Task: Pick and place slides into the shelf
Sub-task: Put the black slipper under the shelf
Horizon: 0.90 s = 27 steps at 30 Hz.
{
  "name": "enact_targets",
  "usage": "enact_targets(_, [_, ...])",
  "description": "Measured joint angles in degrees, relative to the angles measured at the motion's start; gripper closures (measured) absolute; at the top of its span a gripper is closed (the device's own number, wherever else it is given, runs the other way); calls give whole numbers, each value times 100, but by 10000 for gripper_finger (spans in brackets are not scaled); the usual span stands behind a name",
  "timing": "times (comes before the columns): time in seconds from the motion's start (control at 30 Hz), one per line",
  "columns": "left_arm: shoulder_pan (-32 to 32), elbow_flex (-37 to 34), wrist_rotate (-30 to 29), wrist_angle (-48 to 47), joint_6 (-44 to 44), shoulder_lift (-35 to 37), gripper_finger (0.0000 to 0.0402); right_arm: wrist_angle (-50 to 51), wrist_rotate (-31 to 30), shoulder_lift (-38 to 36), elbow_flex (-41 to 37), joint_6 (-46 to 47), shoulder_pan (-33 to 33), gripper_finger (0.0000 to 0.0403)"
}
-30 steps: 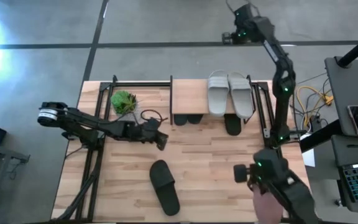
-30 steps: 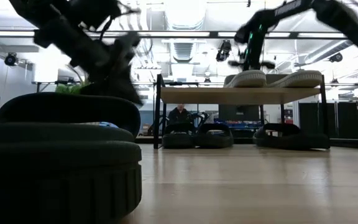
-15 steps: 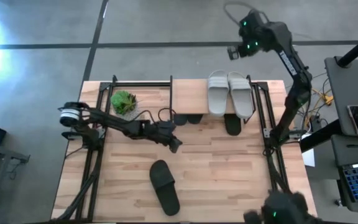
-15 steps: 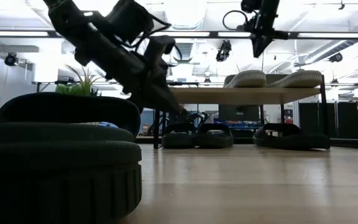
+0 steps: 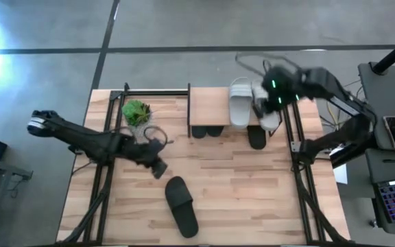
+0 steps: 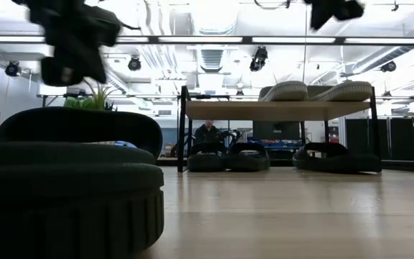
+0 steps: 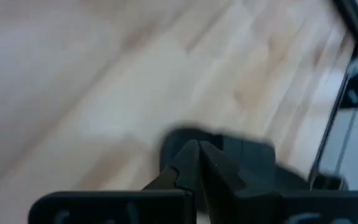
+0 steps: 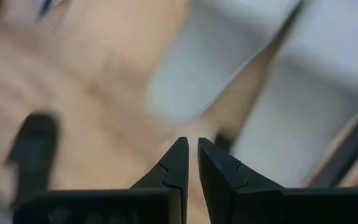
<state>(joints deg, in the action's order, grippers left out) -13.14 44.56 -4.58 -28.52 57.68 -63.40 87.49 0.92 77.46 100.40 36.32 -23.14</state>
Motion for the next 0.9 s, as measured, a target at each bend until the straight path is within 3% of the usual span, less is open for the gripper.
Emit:
enact_targets(0.2, [-1038,-195,-188,-191,613,236,402,-520,14,-611,-756,2630,2339,374])
enact_targets(0.33, [-1895,-310,-440,-203,1052,195,402,-1594,-750,-551,-1328,4110,3890,374])
enact_targets(0.43, [-2564,-311,-1049,-145,1185,92,402,-2337,-1460,-338,-1632,4893,4731,373])
enact_targets(0.57, [-3101,-388,-1917,-159,1252,-248,402,-3080,-1818,276,-1857,5736,5299,349])
enact_targets(0.77, [-3488,-407,-1694,976,1276,-1285,402,-4080,-1700,1379,-1777,6187,5484,286])
enact_targets(0.9, [-3548,-405,-1724,1660,1564,-2127,402,-4230,-1672,1960,-1502,6227,5400,276])
